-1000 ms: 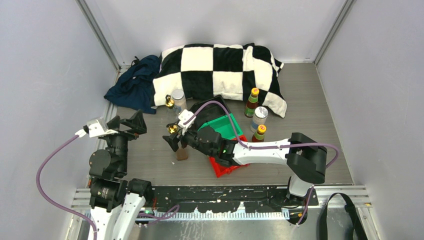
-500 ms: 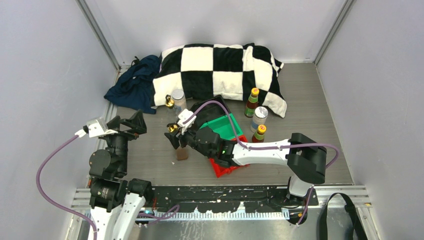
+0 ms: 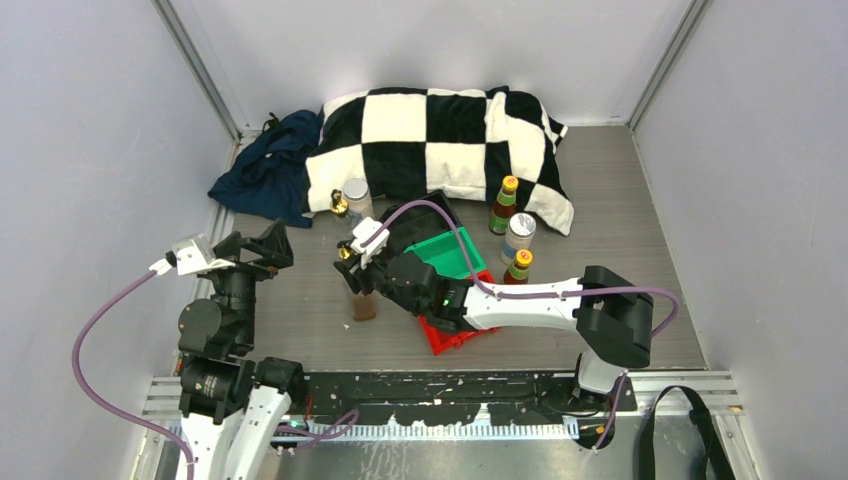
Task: Organize the condiment bottles
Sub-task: Pick up the bottle from the center of the board, then place the bottle in the storage box.
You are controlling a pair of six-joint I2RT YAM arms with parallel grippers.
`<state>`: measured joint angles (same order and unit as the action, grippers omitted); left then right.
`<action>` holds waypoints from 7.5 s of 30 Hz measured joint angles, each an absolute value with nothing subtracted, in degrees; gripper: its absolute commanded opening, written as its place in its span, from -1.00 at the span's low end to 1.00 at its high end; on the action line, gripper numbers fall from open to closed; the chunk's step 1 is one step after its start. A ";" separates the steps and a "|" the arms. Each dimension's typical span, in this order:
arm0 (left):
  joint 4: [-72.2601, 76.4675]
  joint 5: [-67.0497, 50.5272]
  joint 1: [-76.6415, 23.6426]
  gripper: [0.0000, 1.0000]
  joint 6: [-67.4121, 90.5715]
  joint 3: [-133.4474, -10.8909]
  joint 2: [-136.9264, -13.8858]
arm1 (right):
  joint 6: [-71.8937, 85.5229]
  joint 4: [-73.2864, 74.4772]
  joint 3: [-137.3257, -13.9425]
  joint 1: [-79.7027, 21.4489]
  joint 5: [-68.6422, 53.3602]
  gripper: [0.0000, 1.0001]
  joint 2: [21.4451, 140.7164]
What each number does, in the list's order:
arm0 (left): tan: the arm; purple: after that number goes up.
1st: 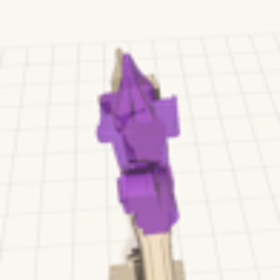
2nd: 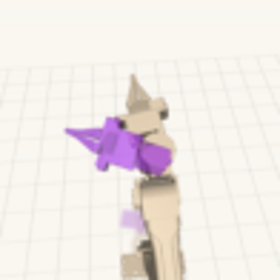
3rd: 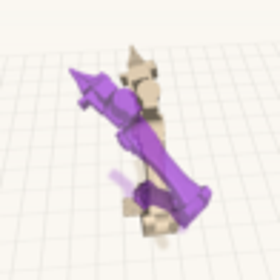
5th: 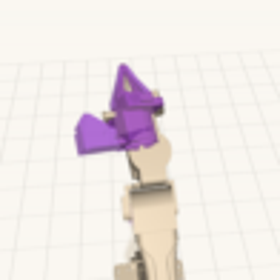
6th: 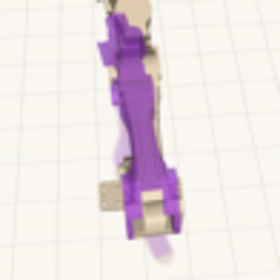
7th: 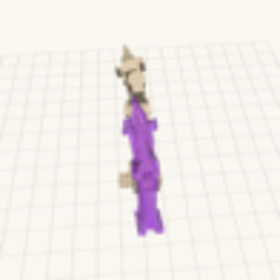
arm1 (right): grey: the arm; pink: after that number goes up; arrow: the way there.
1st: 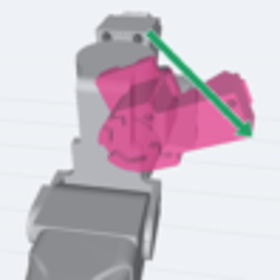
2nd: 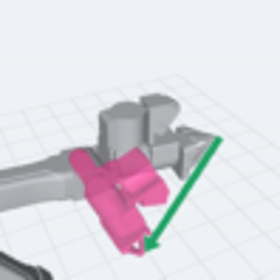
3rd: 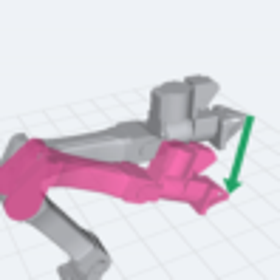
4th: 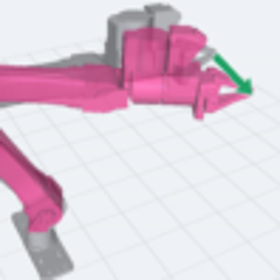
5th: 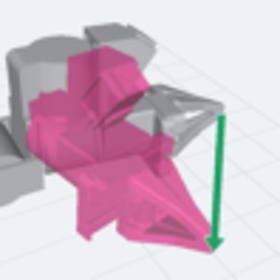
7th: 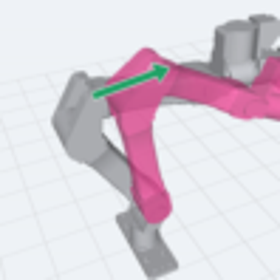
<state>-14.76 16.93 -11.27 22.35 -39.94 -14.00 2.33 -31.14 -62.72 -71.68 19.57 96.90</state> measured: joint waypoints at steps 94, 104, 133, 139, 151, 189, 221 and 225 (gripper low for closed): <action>-14.70 15.62 -11.27 0.89 22.15 -38.04 -15.86 | -3.97 -4.19 -78.24 -43.51 -18.35 -0.98 82.56; -14.50 14.94 -11.25 0.89 22.17 -37.89 -15.70 | -1.23 -4.27 -81.32 -35.07 -27.62 -0.98 88.18; -13.47 12.05 -10.37 0.88 23.53 -37.23 -14.59 | -0.38 -5.06 -90.52 -27.42 -39.86 -0.98 99.94; -13.45 11.86 -10.33 0.88 23.64 -37.17 -14.59 | -1.43 -5.06 -90.52 -26.72 -40.07 -0.98 100.55; -13.06 11.29 -10.33 0.88 23.70 -37.04 -14.63 | -3.81 -6.13 -89.67 -26.46 -37.98 -0.98 101.03; -12.62 10.26 -9.74 0.88 24.16 -36.56 -14.76 | -3.75 -18.11 -79.26 -26.46 -31.75 -0.98 102.59; -12.62 10.24 -9.74 0.88 25.08 -36.51 -14.74 | -2.66 -20.14 -76.64 -26.57 -30.55 -0.98 102.59; -12.62 10.24 -9.74 0.88 25.08 -36.51 -14.68 | -2.66 -20.14 -76.34 -26.57 -30.57 -0.98 102.59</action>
